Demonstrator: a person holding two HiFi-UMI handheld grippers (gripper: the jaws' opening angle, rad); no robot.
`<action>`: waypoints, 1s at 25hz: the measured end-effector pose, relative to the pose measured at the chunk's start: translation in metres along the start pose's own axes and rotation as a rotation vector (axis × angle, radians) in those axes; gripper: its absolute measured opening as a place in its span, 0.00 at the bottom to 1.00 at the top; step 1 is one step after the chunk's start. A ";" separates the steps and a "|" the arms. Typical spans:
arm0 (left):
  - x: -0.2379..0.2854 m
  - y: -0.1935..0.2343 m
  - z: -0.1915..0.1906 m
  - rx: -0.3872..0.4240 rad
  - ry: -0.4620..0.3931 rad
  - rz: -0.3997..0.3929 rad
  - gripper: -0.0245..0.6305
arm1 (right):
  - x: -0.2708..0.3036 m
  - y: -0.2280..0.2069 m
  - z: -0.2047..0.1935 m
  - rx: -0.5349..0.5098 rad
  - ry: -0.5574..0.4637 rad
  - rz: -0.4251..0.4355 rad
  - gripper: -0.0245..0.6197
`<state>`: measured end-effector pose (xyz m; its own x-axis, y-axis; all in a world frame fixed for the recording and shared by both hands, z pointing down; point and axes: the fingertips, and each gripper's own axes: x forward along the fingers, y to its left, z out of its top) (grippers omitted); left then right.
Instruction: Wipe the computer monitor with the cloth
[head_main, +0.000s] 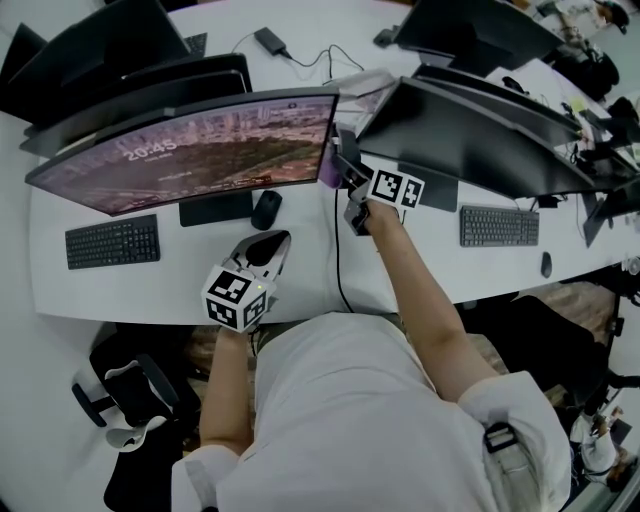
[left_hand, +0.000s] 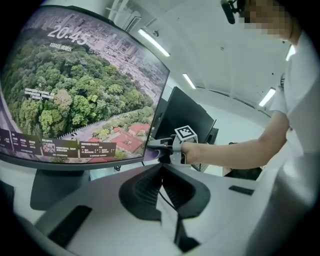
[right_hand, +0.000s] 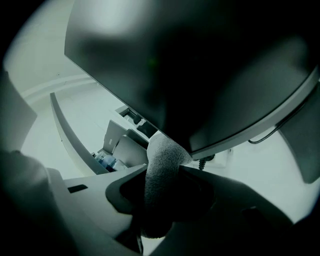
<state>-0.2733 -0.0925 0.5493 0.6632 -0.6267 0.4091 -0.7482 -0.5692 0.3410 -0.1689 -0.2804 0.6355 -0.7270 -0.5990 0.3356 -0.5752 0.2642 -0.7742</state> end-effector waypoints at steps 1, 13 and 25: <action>0.000 -0.001 0.002 0.003 -0.004 0.000 0.04 | -0.002 0.003 0.002 -0.010 -0.005 0.002 0.24; 0.003 -0.006 0.027 0.042 -0.044 -0.015 0.04 | -0.025 0.051 0.038 -0.043 -0.117 0.095 0.24; 0.000 -0.013 0.050 0.081 -0.085 -0.028 0.04 | -0.052 0.104 0.078 -0.049 -0.224 0.193 0.24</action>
<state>-0.2627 -0.1116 0.5030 0.6860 -0.6505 0.3262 -0.7273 -0.6265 0.2803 -0.1620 -0.2806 0.4955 -0.7270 -0.6845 0.0536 -0.4557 0.4227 -0.7834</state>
